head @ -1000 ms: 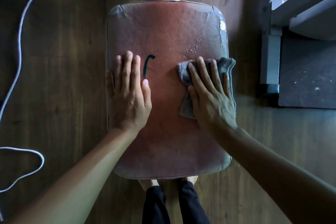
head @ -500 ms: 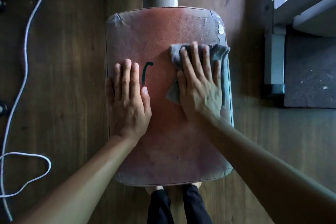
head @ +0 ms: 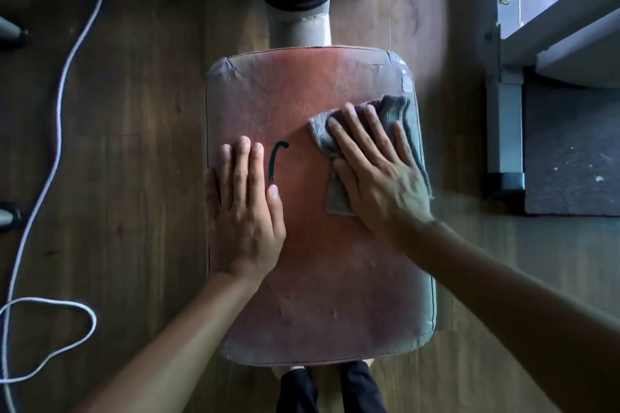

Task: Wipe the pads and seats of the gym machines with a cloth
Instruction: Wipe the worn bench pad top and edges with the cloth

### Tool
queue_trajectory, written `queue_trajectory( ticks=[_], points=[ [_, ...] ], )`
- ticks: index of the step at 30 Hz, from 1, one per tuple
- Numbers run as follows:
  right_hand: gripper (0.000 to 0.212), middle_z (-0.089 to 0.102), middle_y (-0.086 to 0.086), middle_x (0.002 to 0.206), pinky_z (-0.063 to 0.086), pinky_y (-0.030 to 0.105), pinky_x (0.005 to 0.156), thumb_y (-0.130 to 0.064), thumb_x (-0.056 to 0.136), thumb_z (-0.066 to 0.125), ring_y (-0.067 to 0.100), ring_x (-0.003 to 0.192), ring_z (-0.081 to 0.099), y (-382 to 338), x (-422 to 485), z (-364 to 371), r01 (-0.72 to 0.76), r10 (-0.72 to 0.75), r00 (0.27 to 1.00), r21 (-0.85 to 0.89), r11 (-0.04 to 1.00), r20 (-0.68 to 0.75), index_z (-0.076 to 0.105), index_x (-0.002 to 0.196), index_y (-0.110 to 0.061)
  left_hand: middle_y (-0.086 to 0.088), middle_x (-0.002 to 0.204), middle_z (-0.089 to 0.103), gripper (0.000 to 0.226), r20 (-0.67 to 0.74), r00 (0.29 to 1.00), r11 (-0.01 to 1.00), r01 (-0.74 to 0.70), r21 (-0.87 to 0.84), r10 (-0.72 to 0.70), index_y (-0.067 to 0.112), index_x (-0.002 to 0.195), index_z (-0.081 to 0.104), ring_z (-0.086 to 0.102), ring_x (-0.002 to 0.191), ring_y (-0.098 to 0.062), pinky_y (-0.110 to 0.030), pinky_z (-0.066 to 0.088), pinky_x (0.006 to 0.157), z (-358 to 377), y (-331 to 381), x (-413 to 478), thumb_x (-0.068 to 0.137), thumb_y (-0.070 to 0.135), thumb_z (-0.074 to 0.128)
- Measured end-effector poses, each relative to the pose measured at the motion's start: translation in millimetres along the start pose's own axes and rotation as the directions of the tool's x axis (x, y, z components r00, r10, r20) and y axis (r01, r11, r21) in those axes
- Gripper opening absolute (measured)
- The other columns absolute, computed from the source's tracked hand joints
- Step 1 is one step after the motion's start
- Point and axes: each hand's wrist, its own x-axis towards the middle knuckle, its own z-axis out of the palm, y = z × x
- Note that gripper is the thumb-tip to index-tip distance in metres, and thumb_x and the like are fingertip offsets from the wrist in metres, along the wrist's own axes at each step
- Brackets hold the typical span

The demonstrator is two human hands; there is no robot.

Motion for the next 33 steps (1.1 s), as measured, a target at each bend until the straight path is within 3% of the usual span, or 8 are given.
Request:
queue_trajectory(
  ticks=[2,6,8,13,19,23,27,33],
  points=[
    [0.050,0.019,-0.003,0.163,0.016,0.047,0.121,-0.038,0.106,0.029,0.018,0.151,0.012,18.4,6.9,-0.3,0.071,-0.071,0.997,-0.023,0.997,0.011,0.024,0.155,-0.027,-0.011,0.163,0.026,0.053,-0.006,1.000,1.000,0.005,0.003,-0.005,0.007,0.154,0.031,0.017,0.153,-0.027,-0.051,0.020,0.122,0.1,0.3,0.1,0.104,0.025,0.033],
    [0.053,0.006,-0.008,0.165,0.002,0.045,0.123,-0.041,0.106,0.023,0.013,0.152,-0.001,-1.9,44.7,0.3,-0.261,0.262,0.965,0.104,0.960,0.004,0.013,0.157,-0.032,-0.010,0.162,0.027,0.054,-0.008,1.000,1.000,0.008,0.019,-0.008,0.008,0.154,0.032,0.018,0.153,-0.026,-0.048,0.018,0.123,0.1,0.1,1.4,0.103,0.026,0.033],
    [0.054,0.004,-0.007,0.165,-0.002,0.044,0.123,-0.040,0.106,0.022,0.014,0.152,-0.003,-16.6,33.8,3.5,-0.319,0.321,0.947,0.119,0.940,0.003,0.011,0.157,-0.030,-0.010,0.162,0.028,0.054,-0.015,1.000,1.000,-0.001,0.011,0.001,0.008,0.153,0.033,0.019,0.152,-0.027,-0.047,0.018,0.123,-0.1,0.3,1.0,0.103,0.026,0.034],
    [0.053,0.006,-0.005,0.165,-0.002,0.043,0.123,-0.039,0.106,0.026,0.013,0.152,-0.003,-52.8,-39.1,13.4,-0.304,0.303,0.953,0.090,0.948,0.029,0.015,0.157,-0.028,-0.010,0.161,0.030,0.053,-0.023,1.000,0.999,0.002,-0.036,-0.003,0.007,0.152,0.035,0.022,0.152,-0.027,-0.050,0.021,0.121,-1.1,-1.2,2.4,0.103,0.026,0.035],
    [0.054,0.002,-0.007,0.165,-0.004,0.040,0.123,-0.042,0.106,0.027,0.010,0.151,-0.007,-91.9,-84.6,15.2,-0.251,0.236,0.967,0.185,0.950,0.099,0.014,0.157,-0.032,-0.011,0.156,0.039,0.050,-0.066,0.991,0.947,0.092,-0.309,-0.118,0.007,0.148,0.043,0.030,0.148,-0.026,-0.052,0.021,0.120,-14.0,2.6,1.1,0.100,0.020,0.035],
    [0.045,0.036,-0.011,0.156,0.023,0.027,0.111,-0.041,0.102,0.036,0.005,0.144,0.026,-76.9,-79.2,-8.6,-0.270,0.277,0.960,0.447,0.853,0.051,0.044,0.145,-0.032,-0.011,0.150,0.047,0.043,-0.104,0.993,0.968,0.031,-0.249,-0.058,0.008,0.137,0.056,0.037,0.144,-0.029,-0.054,0.023,0.119,-31.1,38.7,-27.9,0.095,0.010,0.046],
    [0.032,0.063,-0.005,0.127,0.046,0.042,0.099,-0.024,0.100,0.046,0.013,0.115,0.056,-46.0,-63.6,-27.4,-0.321,0.429,0.903,0.658,0.681,-0.003,0.062,0.127,-0.022,-0.012,0.150,0.047,0.046,0.007,0.989,0.969,-0.142,-0.200,0.147,0.009,0.138,0.056,0.037,0.144,-0.031,-0.053,0.022,0.120,-15.2,73.4,-56.4,0.093,0.009,0.052],
    [0.030,0.063,-0.002,0.126,0.045,0.034,0.101,-0.020,0.097,0.047,0.018,0.117,0.056,-29.4,-55.3,-17.4,-0.237,0.369,0.922,0.587,0.774,-0.113,0.068,0.118,-0.018,-0.004,0.165,0.019,0.052,0.159,0.969,0.980,-0.195,0.028,0.188,0.017,0.157,0.026,0.014,0.154,-0.024,-0.047,0.016,0.123,3.8,65.2,-68.7,0.107,0.032,0.029]
  ],
)
